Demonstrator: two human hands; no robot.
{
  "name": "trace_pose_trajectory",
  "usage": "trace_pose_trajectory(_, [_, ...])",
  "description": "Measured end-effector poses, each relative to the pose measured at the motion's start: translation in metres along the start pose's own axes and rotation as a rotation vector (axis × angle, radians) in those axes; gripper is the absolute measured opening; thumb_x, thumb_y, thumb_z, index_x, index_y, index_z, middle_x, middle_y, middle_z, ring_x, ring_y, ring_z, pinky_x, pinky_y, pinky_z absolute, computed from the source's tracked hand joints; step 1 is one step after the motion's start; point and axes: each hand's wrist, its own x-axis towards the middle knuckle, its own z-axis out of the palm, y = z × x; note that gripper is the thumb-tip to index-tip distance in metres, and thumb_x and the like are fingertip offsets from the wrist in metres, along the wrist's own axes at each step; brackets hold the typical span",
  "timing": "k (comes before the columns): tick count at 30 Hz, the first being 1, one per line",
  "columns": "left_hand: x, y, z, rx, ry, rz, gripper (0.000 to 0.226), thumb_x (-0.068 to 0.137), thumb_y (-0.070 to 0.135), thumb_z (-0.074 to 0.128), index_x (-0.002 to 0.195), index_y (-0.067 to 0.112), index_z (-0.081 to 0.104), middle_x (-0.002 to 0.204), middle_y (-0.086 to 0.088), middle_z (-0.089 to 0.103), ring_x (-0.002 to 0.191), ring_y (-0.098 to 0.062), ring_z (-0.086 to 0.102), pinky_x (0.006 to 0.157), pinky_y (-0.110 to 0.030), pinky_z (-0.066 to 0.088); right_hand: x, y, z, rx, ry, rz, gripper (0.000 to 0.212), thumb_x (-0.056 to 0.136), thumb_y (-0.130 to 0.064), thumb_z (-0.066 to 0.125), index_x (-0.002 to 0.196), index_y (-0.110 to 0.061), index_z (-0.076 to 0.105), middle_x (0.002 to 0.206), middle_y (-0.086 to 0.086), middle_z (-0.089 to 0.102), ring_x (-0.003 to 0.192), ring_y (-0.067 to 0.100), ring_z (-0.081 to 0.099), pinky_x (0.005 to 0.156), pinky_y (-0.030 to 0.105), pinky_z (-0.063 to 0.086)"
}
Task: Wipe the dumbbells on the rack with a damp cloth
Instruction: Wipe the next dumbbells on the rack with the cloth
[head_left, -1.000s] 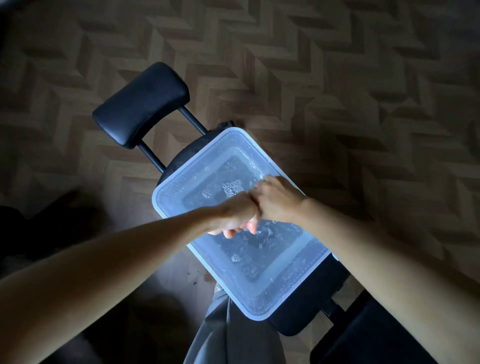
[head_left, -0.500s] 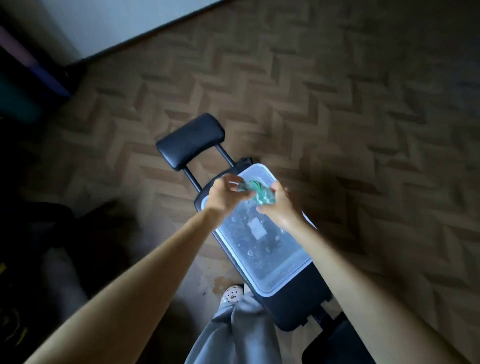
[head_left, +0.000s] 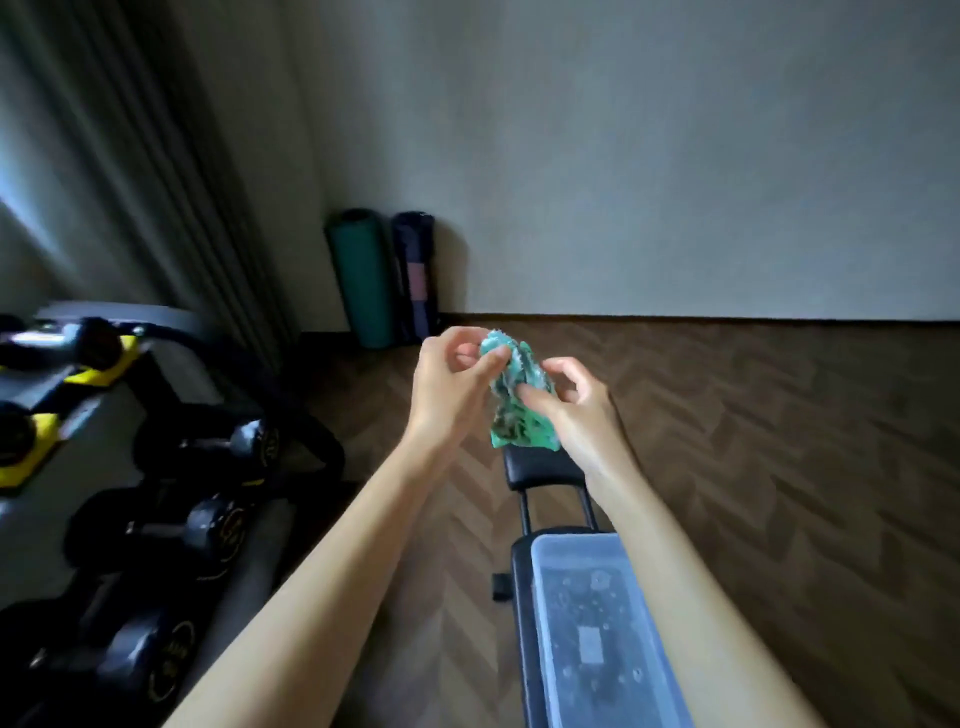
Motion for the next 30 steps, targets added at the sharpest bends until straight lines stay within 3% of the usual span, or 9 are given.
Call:
trace_pose_trajectory(2, [-0.015,0.016,-0.048,0.026,0.15,0.03,0.014,0.081,0.027,0.07,0.084,0.018,0.06,0.1,-0.008,0.062,0.089,-0.015,0.061,0.078,-0.027,0.052,-0.013,-0.029,0.031,0.07,-0.095,-0.066,0.01,0.086,-0.009,0.063,0.089,-0.018,0.064,0.076,-0.002,0.065,0.066,0.006,0.061,0.062,0.019,0.048])
trace_pose_trajectory(4, [-0.038,0.03,-0.097,0.031,0.276,0.013,0.027,0.076,0.039,0.072,0.077,0.023,0.05,0.099,-0.007,0.062,0.093,-0.021,0.061,0.084,-0.038,0.053,-0.032,-0.057,0.069,0.111,-0.206,-0.086,0.01,0.088,-0.006,0.06,0.091,-0.011,0.067,0.073,-0.005,0.065,0.059,-0.003,0.059,0.055,0.01,0.045])
trace_pose_trajectory(7, [-0.084,0.047,-0.173,0.077,0.415,0.007,0.036,0.063,0.052,0.069,0.074,0.024,0.05,0.093,-0.009,0.066,0.091,-0.025,0.064,0.084,-0.051,0.053,-0.069,-0.09,0.128,0.162,-0.337,-0.092,0.014,0.087,-0.003,0.059,0.082,-0.012,0.068,0.07,-0.003,0.063,0.059,0.0,0.059,0.056,0.013,0.045])
trace_pose_trajectory(10, [-0.135,0.06,-0.242,0.117,0.6,0.023,0.029,0.069,0.034,0.078,0.077,0.02,0.054,0.082,-0.001,0.063,0.08,-0.017,0.061,0.083,-0.047,0.054,-0.113,-0.111,0.189,0.139,-0.483,-0.151,0.02,0.085,-0.005,0.058,0.072,-0.018,0.064,0.071,-0.002,0.062,0.069,0.01,0.055,0.064,0.024,0.042])
trace_pose_trajectory(15, [-0.249,0.071,-0.345,0.149,0.85,-0.017,0.024,0.076,0.014,0.075,0.092,0.009,0.058,0.078,-0.002,0.061,0.069,-0.011,0.057,0.07,-0.029,0.049,-0.219,-0.135,0.285,0.154,-0.812,-0.178,0.022,0.086,-0.005,0.058,0.068,-0.017,0.06,0.069,0.001,0.057,0.068,0.014,0.051,0.065,0.027,0.041])
trace_pose_trajectory(21, [-0.424,0.068,-0.447,0.227,1.184,-0.077,0.006,0.083,0.02,0.068,0.084,0.015,0.069,0.082,-0.01,0.067,0.078,-0.019,0.06,0.077,-0.039,0.052,-0.39,-0.143,0.377,0.122,-1.173,-0.192,0.021,0.09,-0.009,0.054,0.071,-0.017,0.057,0.072,0.002,0.058,0.072,0.018,0.052,0.067,0.031,0.042])
trace_pose_trajectory(23, [-0.49,0.068,-0.476,0.263,1.274,-0.122,0.01,0.08,0.027,0.065,0.073,0.02,0.068,0.076,-0.009,0.065,0.075,-0.017,0.057,0.076,-0.038,0.052,-0.456,-0.142,0.4,0.088,-1.277,-0.202,0.022,0.09,-0.006,0.051,0.071,-0.015,0.056,0.069,0.001,0.055,0.067,0.015,0.049,0.064,0.027,0.041])
trace_pose_trajectory(27, [-0.612,0.067,-0.523,0.296,1.408,-0.223,0.025,0.092,0.018,0.057,0.067,0.016,0.058,0.074,-0.008,0.059,0.073,-0.02,0.055,0.068,-0.036,0.053,-0.583,-0.142,0.433,0.046,-1.373,-0.248,0.018,0.092,-0.005,0.049,0.076,-0.013,0.053,0.067,-0.002,0.048,0.06,0.008,0.041,0.049,0.016,0.035])
trace_pose_trajectory(30, [-0.69,0.062,-0.549,0.356,1.51,-0.276,0.034,0.094,0.024,0.054,0.061,0.017,0.049,0.06,0.0,0.048,0.062,-0.016,0.044,0.06,-0.031,0.04,-0.667,-0.139,0.452,0.013,-1.408,-0.278,0.017,0.094,-0.007,0.046,0.079,-0.013,0.051,0.08,0.004,0.053,0.065,0.01,0.047,0.053,0.019,0.038])
